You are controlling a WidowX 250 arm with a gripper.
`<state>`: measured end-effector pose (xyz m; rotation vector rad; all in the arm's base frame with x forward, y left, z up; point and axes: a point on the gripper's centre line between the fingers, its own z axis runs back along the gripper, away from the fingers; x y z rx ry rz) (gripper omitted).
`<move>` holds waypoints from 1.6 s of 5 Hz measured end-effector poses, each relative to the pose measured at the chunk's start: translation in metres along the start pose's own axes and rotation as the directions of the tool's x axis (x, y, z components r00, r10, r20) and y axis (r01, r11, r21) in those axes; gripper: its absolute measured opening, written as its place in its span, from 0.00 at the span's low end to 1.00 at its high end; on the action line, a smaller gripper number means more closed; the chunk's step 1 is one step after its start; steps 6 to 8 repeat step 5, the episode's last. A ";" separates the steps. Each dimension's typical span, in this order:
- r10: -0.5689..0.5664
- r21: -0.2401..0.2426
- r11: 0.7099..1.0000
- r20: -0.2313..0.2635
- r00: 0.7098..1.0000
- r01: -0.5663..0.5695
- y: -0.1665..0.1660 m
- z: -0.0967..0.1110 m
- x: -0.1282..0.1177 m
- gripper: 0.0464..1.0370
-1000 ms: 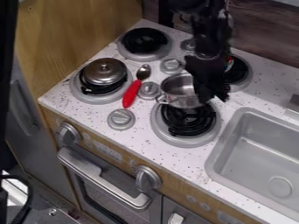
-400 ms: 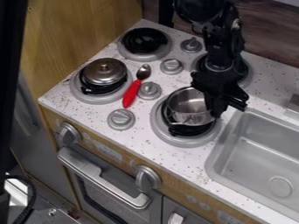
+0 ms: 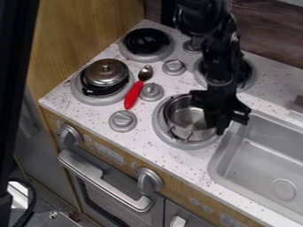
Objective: Put the silver pot on the lower right burner
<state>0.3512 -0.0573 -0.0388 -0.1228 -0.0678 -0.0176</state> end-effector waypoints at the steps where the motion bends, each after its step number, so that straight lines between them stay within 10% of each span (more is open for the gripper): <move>1: -0.035 0.039 0.999 0.000 0.999 0.035 0.004 0.000 0.000 0.48; 3: -0.152 0.146 0.979 0.079 0.985 0.139 0.000 0.035 0.009 0.97; 8: -0.116 0.108 0.989 0.126 0.985 0.102 -0.004 0.069 0.001 0.96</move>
